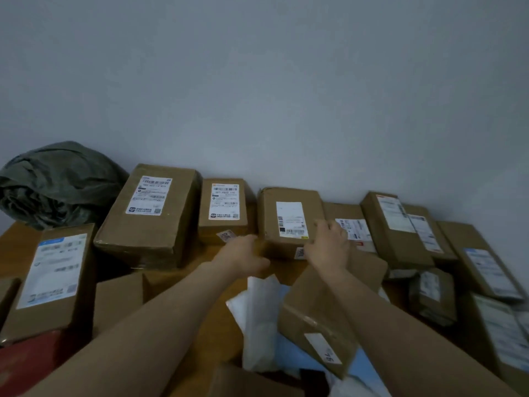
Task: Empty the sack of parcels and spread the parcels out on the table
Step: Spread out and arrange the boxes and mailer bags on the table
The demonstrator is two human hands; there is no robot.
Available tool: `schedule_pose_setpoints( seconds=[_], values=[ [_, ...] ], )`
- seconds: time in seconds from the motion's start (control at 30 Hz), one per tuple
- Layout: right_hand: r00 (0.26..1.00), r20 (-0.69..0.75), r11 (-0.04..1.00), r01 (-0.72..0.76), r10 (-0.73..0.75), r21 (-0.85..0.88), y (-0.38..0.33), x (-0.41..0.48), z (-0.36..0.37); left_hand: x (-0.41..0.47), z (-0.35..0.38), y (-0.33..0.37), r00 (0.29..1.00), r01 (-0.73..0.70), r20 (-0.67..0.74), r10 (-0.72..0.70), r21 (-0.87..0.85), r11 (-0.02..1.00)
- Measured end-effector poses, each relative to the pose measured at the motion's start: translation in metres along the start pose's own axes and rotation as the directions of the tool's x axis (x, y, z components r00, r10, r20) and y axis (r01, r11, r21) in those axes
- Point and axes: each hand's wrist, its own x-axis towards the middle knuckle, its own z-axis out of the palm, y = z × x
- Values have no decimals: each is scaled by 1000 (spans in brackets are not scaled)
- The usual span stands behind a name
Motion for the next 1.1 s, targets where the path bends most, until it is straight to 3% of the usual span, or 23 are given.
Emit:
schedule_pose_setpoints(
  seconds=[0.1, 0.17, 0.23, 0.3, 0.37, 0.43, 0.47, 0.5, 0.53, 0.57, 0.63, 0.7, 0.77, 0.87, 0.97, 1.1],
  values=[
    [973, -61, 975, -221, 220, -2, 37, -10, -21, -6, 27, 33, 982, -29, 178, 60, -173, 985],
    [912, 10, 900, -408, 411, 157, 61, -21, -31, -10, 48, 51, 956, 18, 291, 25, -146, 989],
    [815, 203, 743, -579, 543, 335, 89, -32, -35, -14, 68, 66, 937, 27, 345, -45, 58, 998],
    [705, 436, 509, -707, 559, 491, 99, -46, -31, -21, 84, 80, 929, 22, 357, -98, 212, 977],
    [812, 318, 520, -565, 489, 641, 134, -44, -7, -26, 99, 89, 917, 47, 367, -155, 286, 957],
    [642, -12, 487, -569, 767, 662, 139, -36, 8, -28, 111, 92, 915, 71, 351, -198, 342, 937],
    [714, 207, 351, -549, 669, 758, 135, -52, -3, -28, 115, 92, 918, 77, 341, -204, 351, 933],
    [749, 547, 178, -637, 374, 750, 136, -68, -12, -30, 115, 92, 923, 81, 327, -202, 347, 934],
    [667, 644, 39, -706, 374, 707, 141, -73, -6, -28, 115, 90, 932, 89, 306, -195, 326, 941],
    [631, 721, -124, -722, 286, 681, 134, -73, -13, -25, 112, 87, 937, 111, 293, -193, 274, 955],
    [666, 663, -90, -679, 341, 729, 147, -67, -9, -23, 95, 82, 913, 216, 352, -207, 15, 976],
    [724, 647, -87, -647, 239, 757, 130, -71, -19, -30, 72, 75, 885, 320, 443, -141, -360, 876],
    [746, 659, -12, -661, 98, 750, 111, -74, -27, -43, 49, 68, 883, 335, 466, -58, -538, 773],
    [731, 680, 114, -672, -59, 732, 86, -76, -32, -55, 33, 55, 875, 346, 482, -32, -580, 738],
    [703, 691, 301, -632, -166, 715, 50, -84, -27, -68, 19, 27, 919, 367, 362, -159, -632, 683],
    [725, 645, 433, -514, -244, 741, 0, -97, -12, -90, -2, -13, 907, 422, 270, -324, -556, 716]
  ],
)
